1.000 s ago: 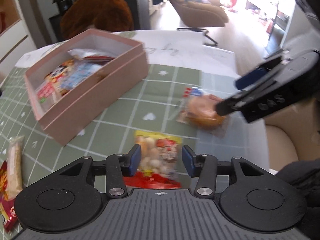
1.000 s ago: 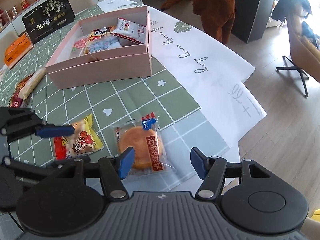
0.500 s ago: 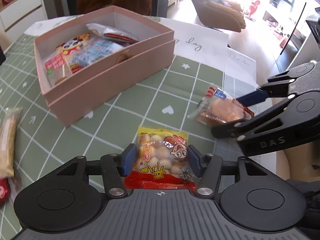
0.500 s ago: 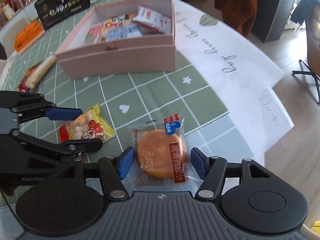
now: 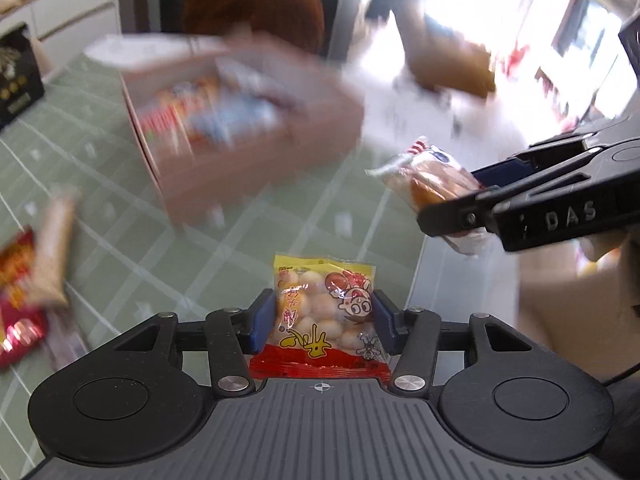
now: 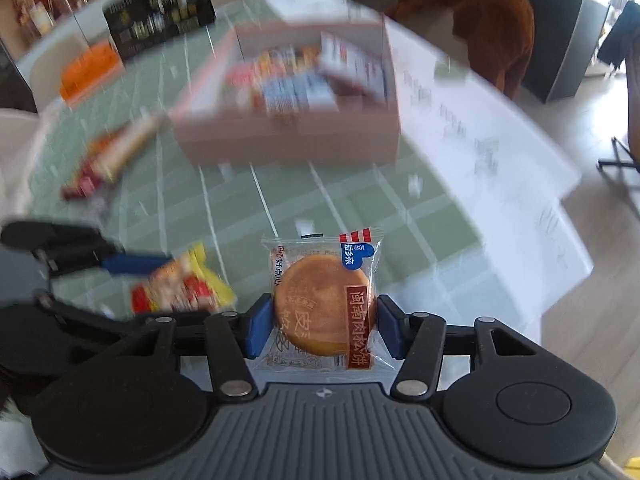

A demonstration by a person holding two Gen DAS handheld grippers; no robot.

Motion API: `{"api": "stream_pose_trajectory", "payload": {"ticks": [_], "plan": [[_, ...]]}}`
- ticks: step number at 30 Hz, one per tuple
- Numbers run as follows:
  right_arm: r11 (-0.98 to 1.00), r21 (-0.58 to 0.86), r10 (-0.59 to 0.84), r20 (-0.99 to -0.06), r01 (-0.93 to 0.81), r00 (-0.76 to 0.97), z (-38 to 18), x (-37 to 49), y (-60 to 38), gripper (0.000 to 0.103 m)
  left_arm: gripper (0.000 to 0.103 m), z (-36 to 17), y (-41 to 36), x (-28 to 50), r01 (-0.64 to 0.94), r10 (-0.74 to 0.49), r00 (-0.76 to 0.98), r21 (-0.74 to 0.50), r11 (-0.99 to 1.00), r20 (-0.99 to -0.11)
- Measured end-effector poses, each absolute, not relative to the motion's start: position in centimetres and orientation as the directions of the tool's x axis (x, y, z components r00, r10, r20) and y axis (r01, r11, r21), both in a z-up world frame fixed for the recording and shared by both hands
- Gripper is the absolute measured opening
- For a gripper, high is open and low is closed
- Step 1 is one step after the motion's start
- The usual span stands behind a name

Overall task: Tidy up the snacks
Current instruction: 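Carry the egg-snack bag into the box with left tool while right tool boxes the cake packet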

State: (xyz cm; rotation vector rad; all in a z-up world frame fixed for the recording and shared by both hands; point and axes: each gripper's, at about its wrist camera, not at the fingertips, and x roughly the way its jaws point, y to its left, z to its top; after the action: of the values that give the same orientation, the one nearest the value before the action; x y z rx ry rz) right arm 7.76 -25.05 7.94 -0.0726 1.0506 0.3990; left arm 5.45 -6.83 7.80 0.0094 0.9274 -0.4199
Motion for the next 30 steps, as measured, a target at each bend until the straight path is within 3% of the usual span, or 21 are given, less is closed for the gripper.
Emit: {"api": "stream_pose_trajectory", "payload": {"ticks": [3, 7, 11, 18, 27, 30], "plan": [[0.914, 0.136, 0.341, -0.768, -0.382, 0.542, 14.1, 9.1, -25.1, 0.055, 0.057, 13.8, -4.3, 7.0, 0.315, -0.374, 0.674, -0.209, 0.926, -0.637], [0.925, 0.114, 0.352, -0.621, -0.363, 0.7, 21.9, 11.2, -25.7, 0.055, 0.057, 18.2, -1.7, 10.1, 0.204, -0.295, 0.819, -0.23, 0.952, -0.493], [0.942, 0.081, 0.31, -0.577, -0.324, 0.756, 24.2, 13.6, -25.6, 0.055, 0.057, 16.6, -2.2, 14.9, 0.166, -0.275, 0.802, -0.244, 0.955, -0.53], [0.951, 0.075, 0.267, -0.684, -0.299, 0.678, 18.9, 15.9, -24.4, 0.055, 0.057, 8.4, -5.3, 19.5, 0.152, -0.276, 0.671, -0.236, 0.96, -0.688], [0.953, 0.098, 0.258, -0.763, -0.288, 0.593, 13.8, 19.9, -22.0, 0.055, 0.056, 10.2, 1.7, 15.7, 0.038, -0.31, 0.756, -0.434, 0.9, -0.577], [0.94, 0.072, 0.267, -0.763, -0.332, 0.589, 12.3, 22.2, -19.3, 0.055, 0.056, 10.6, 4.3, 14.0, -0.036, -0.244, 0.781, -0.432, 0.901, -0.575]]}}
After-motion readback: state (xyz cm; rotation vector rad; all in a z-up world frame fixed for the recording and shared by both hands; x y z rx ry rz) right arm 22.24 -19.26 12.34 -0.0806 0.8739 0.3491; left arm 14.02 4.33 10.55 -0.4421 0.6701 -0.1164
